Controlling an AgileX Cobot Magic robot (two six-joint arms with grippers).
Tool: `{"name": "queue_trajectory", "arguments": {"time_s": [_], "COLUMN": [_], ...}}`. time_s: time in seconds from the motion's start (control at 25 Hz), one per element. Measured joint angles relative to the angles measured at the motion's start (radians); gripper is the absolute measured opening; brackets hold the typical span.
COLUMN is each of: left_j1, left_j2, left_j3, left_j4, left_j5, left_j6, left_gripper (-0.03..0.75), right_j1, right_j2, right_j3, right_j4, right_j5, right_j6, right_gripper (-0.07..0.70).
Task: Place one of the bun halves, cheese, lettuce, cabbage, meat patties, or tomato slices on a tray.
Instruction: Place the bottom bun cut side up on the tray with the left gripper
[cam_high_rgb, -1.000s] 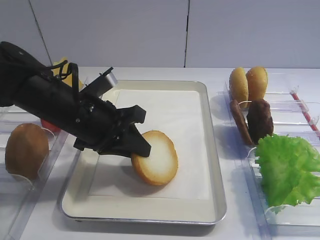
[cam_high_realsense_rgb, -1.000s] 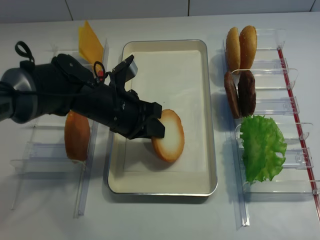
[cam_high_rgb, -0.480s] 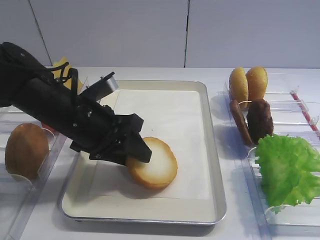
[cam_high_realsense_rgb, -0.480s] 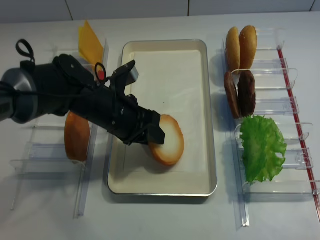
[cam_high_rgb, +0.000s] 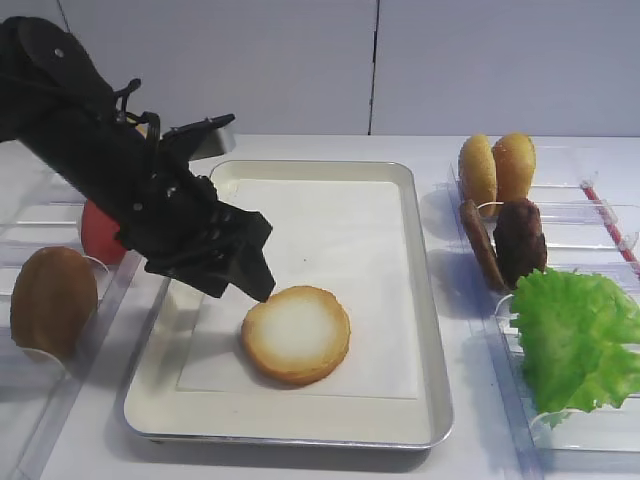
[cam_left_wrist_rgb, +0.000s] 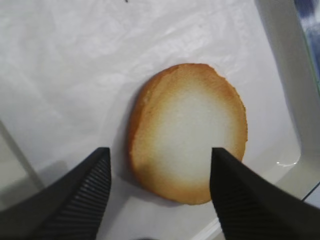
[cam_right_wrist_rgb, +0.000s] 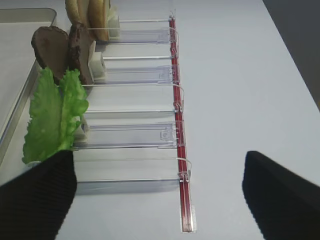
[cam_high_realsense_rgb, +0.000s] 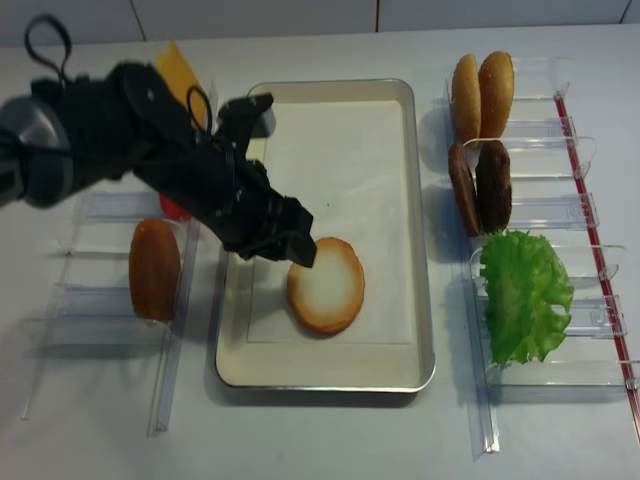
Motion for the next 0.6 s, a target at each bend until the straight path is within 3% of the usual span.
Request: {"name": "queue_trajectory", "arguments": {"time_s": [0.24,0.6], "left_j1": [0.0,0.0], "left_j2": [0.0,-0.094], "left_j3": [-0.083,-0.101], "left_j4": [0.222,0.279], "left_j5": [0.093,0.124], "left_j6": [-0.154,-0.203], "left_gripper": [0.424,0.424], "right_j1": [0.0,0.0], "right_j2": [0.0,0.0], "right_j3": [0.0,0.0], "right_j4": [0.0,0.0], "right_j5": [0.0,0.0], "right_j6": [0.0,0.0], "right_gripper": [0.694,0.694]}}
